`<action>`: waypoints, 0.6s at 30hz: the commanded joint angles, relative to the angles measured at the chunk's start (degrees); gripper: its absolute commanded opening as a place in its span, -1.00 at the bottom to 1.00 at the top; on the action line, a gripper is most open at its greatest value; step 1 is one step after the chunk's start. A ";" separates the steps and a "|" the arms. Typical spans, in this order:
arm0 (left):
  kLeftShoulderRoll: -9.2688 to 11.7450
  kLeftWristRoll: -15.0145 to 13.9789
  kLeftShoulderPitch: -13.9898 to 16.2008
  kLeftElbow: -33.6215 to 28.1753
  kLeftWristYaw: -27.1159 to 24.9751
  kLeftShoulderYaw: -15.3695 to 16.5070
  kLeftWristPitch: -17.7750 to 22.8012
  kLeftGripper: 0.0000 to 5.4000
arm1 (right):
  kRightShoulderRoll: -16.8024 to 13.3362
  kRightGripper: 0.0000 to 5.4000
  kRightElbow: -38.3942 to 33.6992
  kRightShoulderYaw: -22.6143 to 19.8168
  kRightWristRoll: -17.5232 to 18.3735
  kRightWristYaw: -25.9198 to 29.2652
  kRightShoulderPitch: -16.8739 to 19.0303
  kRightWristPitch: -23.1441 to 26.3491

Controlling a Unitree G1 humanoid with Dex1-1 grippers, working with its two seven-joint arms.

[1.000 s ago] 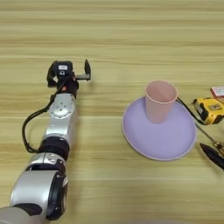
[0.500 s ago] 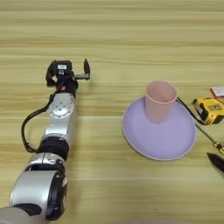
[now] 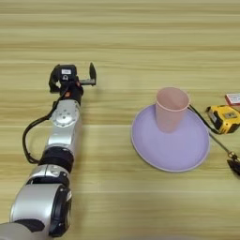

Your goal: Move the objects on the table

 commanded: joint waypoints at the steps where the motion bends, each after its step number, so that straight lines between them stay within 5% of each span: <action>1: 0.12 0.38 0.36 -0.65 -0.04 -0.22 1.01 1.00 | -0.58 0.32 1.69 1.53 -0.32 0.41 1.78 3.28; 18: -0.16 0.48 0.47 -1.09 0.20 -0.32 1.27 1.00 | -1.08 -0.27 0.57 4.87 -0.71 1.88 3.21 1.99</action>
